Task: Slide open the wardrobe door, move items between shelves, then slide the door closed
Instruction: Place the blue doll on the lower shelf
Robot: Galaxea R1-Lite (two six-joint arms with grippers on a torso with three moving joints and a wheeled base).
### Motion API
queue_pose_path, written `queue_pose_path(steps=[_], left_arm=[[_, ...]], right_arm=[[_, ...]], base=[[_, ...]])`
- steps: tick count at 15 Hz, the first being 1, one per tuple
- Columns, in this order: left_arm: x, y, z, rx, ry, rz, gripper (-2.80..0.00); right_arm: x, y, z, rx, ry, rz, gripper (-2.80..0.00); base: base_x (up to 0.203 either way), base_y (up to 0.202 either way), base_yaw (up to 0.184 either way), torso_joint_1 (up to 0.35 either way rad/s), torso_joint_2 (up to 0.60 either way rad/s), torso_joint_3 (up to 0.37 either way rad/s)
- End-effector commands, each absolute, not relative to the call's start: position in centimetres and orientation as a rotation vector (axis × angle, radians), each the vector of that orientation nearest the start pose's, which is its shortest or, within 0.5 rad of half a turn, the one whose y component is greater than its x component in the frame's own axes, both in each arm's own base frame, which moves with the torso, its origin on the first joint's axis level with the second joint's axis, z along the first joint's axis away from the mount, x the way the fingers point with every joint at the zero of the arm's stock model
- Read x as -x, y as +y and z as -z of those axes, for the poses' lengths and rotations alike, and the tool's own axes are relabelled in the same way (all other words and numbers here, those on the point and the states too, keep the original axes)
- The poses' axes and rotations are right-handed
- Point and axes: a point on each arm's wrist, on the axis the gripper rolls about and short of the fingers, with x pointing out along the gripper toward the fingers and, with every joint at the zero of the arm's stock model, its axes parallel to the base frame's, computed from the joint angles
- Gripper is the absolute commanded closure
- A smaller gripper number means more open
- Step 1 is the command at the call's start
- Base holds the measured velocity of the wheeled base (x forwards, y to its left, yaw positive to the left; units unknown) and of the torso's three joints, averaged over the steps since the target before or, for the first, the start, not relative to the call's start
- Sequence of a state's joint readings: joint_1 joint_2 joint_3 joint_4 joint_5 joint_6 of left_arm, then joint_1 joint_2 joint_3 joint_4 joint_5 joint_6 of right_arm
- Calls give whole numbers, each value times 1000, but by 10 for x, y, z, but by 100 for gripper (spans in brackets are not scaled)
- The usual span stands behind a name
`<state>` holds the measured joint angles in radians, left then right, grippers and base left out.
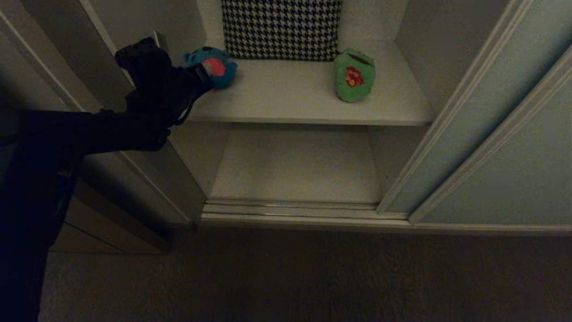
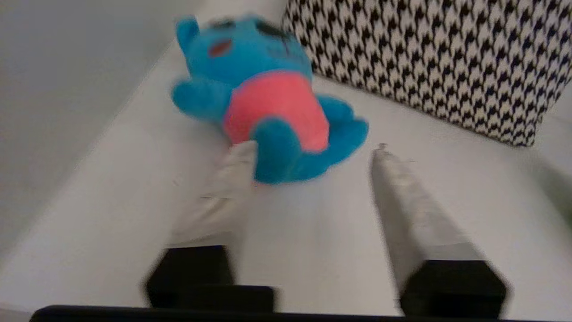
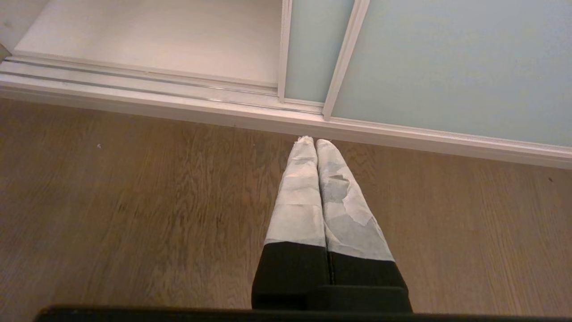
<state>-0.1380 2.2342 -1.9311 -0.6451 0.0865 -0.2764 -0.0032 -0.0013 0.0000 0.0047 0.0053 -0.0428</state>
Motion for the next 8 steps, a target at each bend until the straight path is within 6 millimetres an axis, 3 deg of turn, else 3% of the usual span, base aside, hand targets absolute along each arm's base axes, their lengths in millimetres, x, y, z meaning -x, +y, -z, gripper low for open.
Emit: queue_pose_path(steps=[1, 5, 8], left_arm=[[-474, -66, -279, 326, -332, 88, -280], [-487, -70, -258, 349, -398, 47, -280], [-487, -69, -260, 368, -485, 25, -280]], right_arm=[[23, 0, -75, 43, 5, -3, 0], [23, 0, -75, 43, 5, -3, 0], [23, 0, -75, 43, 5, -3, 0]], base=[[0, 0, 0, 0, 0, 0], [0, 0, 0, 0, 0, 0], [0, 0, 0, 0, 0, 0]])
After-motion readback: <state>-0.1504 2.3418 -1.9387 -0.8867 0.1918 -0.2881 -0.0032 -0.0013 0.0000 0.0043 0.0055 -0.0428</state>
